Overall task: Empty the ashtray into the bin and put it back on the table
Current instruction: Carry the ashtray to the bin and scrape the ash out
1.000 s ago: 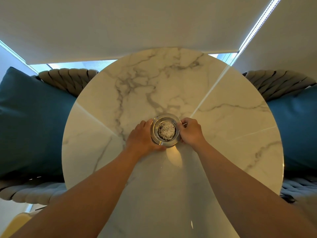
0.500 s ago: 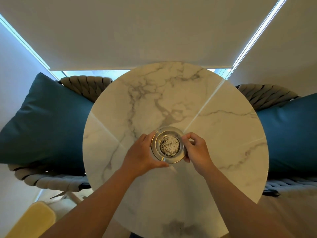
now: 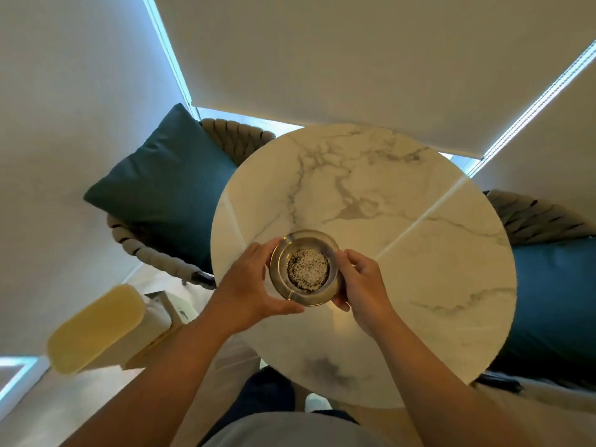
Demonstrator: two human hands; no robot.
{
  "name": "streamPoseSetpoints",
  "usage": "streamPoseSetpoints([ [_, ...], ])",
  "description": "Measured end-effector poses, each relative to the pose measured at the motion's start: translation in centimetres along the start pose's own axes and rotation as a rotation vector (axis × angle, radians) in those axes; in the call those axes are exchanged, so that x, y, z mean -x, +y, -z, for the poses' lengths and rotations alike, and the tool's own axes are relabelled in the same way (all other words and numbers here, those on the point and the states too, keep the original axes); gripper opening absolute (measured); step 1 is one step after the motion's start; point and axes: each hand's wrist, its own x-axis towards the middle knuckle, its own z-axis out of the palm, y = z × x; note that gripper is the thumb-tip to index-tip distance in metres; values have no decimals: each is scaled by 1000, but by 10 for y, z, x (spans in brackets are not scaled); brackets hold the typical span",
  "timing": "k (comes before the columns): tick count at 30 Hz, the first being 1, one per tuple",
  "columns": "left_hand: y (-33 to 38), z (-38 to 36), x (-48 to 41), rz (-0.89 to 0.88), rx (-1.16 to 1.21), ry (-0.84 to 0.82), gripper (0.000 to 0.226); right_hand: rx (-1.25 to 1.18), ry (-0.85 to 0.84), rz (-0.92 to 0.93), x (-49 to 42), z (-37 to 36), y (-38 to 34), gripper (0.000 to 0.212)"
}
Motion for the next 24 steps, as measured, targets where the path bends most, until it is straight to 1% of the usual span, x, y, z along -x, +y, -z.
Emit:
streamPoseSetpoints([
  [4,10,-4,63,127,80,119,102,92,-150,15,31,-10,3,36],
  [7,12,-9,106,244,97,210,108,140,-272,17,49,-22,9,35],
  [10,9,-9,144,320,135,286,111,213,-372,17,64,-42,15,34],
  [15,-3,15,201,393,139,445,105,300,-565,18,85,-99,18,32],
  [19,-28,38,247,451,176,554,106,365,-707,28,98,-154,23,31],
  [22,-55,58,277,476,206,597,102,410,-776,14,105,-201,33,37],
  [24,-80,77,298,484,210,609,98,418,-816,-4,109,-236,43,36],
])
